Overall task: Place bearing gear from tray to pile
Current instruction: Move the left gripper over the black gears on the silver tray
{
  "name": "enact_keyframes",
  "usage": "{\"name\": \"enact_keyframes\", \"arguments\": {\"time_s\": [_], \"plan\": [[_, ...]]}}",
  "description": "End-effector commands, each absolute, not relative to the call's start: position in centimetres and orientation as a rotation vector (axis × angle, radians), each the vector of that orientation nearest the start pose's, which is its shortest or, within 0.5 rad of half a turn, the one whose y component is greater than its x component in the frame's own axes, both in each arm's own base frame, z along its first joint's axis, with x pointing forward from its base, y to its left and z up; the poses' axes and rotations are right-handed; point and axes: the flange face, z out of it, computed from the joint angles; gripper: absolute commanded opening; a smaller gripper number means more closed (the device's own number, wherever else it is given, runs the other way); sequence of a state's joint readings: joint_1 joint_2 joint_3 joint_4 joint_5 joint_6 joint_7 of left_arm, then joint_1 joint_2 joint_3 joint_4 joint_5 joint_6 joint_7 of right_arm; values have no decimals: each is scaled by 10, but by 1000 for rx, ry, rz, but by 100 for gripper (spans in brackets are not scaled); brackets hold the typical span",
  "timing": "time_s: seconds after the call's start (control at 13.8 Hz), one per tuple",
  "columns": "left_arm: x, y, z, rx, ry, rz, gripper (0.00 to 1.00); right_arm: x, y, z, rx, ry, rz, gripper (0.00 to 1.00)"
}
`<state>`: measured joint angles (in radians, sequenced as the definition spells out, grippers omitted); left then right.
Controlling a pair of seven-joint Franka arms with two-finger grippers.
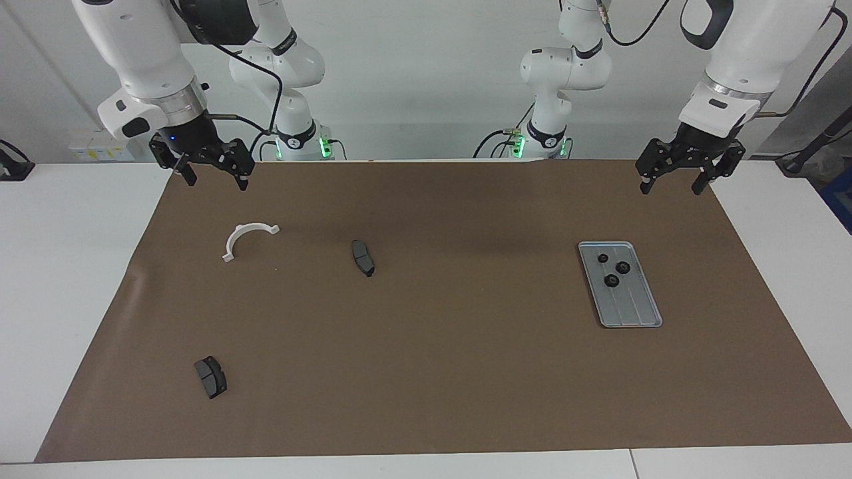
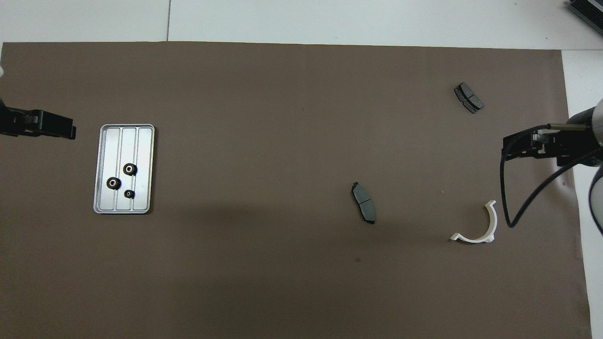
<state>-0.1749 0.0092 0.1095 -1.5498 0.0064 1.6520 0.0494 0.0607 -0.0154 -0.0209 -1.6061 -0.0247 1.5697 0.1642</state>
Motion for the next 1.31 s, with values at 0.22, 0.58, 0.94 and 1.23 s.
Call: {"name": "enact_keyframes", "arguments": {"time_s": [0.22,0.58,0.94,1.23], "plan": [[558,-22,637,-3136,217,-133,100,547,18,616,-3142,171,48,100],[588,-12,586,-3135,163,-30,100,547,18,615,-3142,166,50,100],[621,19,495,-3124,94,-58,100,547,18,615,-3142,166,50,100],[626,23,393,-3111,85,-110,100,547,18,615,-3142,166,50,100]]}}
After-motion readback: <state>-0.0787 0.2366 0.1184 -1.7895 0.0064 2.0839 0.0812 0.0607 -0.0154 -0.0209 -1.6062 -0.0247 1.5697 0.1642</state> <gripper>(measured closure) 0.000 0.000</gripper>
